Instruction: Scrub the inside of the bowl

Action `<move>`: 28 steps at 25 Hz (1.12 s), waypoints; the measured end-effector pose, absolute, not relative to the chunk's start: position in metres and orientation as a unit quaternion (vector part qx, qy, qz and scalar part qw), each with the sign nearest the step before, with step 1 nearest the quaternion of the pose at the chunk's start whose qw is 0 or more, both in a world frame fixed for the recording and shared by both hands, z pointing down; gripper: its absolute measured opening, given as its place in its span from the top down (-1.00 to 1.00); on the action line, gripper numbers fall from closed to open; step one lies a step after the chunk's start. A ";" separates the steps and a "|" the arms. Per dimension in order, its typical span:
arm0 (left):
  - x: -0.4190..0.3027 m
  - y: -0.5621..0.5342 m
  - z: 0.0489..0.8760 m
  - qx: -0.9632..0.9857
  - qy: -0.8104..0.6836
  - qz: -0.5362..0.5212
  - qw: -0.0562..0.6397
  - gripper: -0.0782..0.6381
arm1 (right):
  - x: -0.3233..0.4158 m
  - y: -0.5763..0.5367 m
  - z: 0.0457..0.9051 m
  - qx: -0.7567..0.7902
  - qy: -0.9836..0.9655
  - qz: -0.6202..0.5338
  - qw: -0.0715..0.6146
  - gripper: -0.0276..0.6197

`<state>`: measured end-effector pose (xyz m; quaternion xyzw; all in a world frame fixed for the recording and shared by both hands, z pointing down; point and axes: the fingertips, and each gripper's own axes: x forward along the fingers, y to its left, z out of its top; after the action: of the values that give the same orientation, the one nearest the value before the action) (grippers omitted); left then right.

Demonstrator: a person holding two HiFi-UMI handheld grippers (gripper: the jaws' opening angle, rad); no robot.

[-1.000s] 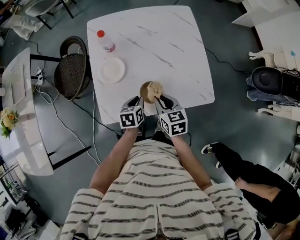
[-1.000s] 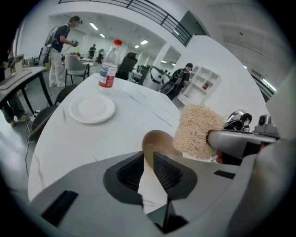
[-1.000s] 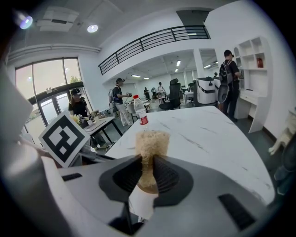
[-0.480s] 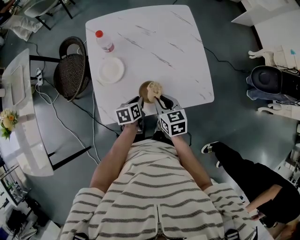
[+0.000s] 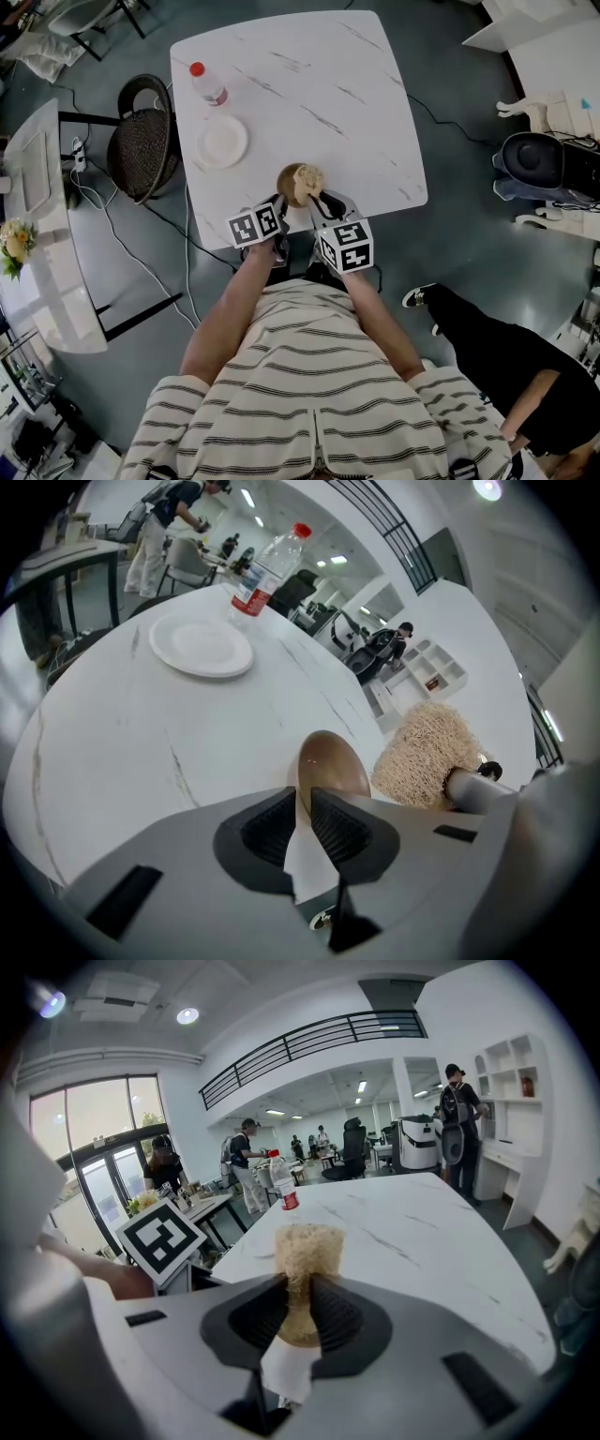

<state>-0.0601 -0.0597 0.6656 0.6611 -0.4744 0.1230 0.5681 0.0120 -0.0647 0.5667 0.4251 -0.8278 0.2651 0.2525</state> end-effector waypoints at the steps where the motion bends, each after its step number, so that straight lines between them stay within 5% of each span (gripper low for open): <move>1: -0.060 -0.060 0.666 0.659 -0.473 0.120 0.572 0.64 | 0.012 -0.065 0.567 0.425 -0.828 0.265 0.253 0.67; 28: -0.059 -0.052 0.670 0.600 -0.456 0.066 0.654 0.75 | 0.017 -0.059 0.602 0.409 -0.808 0.291 0.309 0.67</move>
<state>-0.0587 -0.0516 0.6704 0.6004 -0.4557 0.0659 0.6538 0.0170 -0.0594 0.6015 0.4092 -0.8076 0.2911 0.3093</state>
